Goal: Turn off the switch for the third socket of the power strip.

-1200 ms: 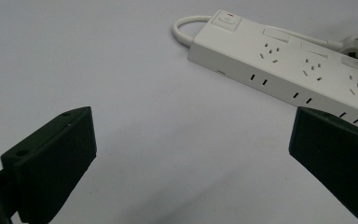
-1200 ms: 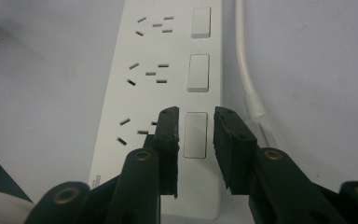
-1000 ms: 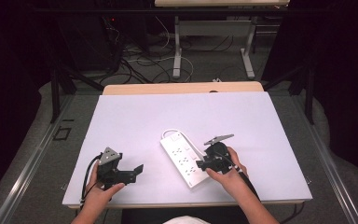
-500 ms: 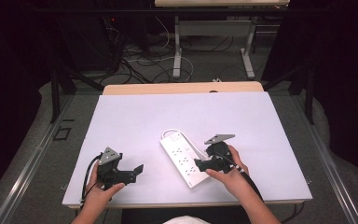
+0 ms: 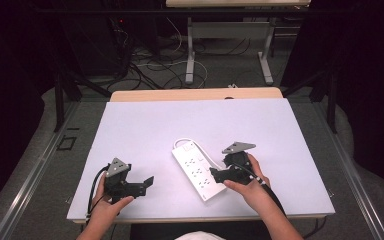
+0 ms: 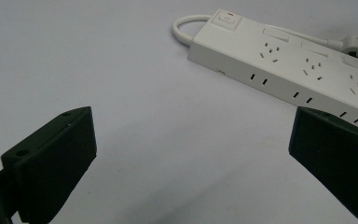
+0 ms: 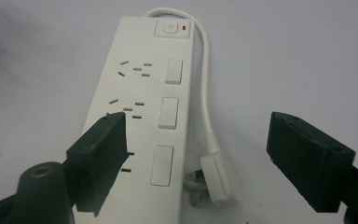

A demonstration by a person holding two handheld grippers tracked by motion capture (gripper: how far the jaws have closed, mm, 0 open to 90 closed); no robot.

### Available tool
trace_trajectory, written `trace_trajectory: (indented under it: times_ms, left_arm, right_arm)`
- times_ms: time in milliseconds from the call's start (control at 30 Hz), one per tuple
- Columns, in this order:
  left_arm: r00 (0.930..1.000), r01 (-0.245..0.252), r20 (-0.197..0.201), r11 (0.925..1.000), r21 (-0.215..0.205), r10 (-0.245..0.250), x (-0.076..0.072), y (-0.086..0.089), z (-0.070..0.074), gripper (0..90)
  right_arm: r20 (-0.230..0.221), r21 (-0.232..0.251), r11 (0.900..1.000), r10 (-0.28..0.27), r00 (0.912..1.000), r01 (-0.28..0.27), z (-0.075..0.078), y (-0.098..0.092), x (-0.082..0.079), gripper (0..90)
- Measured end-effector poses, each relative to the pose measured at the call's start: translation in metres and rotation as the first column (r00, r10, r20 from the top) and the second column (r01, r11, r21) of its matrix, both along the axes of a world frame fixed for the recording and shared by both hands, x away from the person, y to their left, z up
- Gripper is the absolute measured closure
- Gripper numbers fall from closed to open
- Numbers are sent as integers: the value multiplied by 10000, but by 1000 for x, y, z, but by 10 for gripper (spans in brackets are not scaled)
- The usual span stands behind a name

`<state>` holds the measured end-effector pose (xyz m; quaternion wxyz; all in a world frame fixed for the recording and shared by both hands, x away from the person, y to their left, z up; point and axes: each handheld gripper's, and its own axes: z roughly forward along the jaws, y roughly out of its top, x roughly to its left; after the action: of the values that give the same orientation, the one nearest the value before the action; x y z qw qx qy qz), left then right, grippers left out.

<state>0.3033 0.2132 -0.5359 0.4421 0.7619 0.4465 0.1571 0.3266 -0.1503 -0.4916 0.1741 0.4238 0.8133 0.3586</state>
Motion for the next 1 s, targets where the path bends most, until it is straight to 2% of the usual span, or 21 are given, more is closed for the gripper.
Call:
trace_trajectory:
  times_ms: [133,300,367,433,467,633,667,700,733,833,1000]
  left_arm:
    - [10000,-23,38,10000,-38,24,0,1,0,6]
    - [10000,-19,35,10000,-11,19,0,1,0,6]
    - [10000,-7,39,10000,0,7,0,1,1,6]
    - [10000,-10,31,10000,8,10,0,1,1,6]
    - [10000,-17,17,10000,6,17,0,1,1,6]
    - [10000,2,58,10000,49,-2,0,2,1,6]
    - [10000,4,61,10000,56,-5,0,2,1,6]
    - [10000,5,59,10000,58,-6,0,2,1,6]
    - [10000,-23,36,10000,13,22,0,1,1,6]
    - [10000,6,65,10000,48,-6,0,2,1,6]
    - [10000,-27,29,10000,-21,27,0,2,1,6]
  right_arm:
    - [-196,86,9999,-131,9997,133,-1,0,0,196]
    - [-354,-5,10000,-58,9994,58,-3,1,0,139]
    - [-424,-69,9999,-131,9990,129,-4,1,1,83]
    - [-470,-199,9998,26,9989,-36,-5,0,2,0]
    - [-733,-372,9992,139,9972,-167,-4,0,1,0]
    - [-820,221,9998,13,9966,5,-3,-2,0,0]
    - [-643,413,9991,87,9979,-60,-4,-3,1,0]
    - [-868,262,9997,32,9962,-9,-2,-3,0,0]
    - [-724,404,9992,-51,9974,80,-3,-3,0,0]
    - [-710,553,9983,-130,9974,170,-2,-4,0,0]
    - [-679,596,9978,-251,9974,291,-2,-6,2,0]
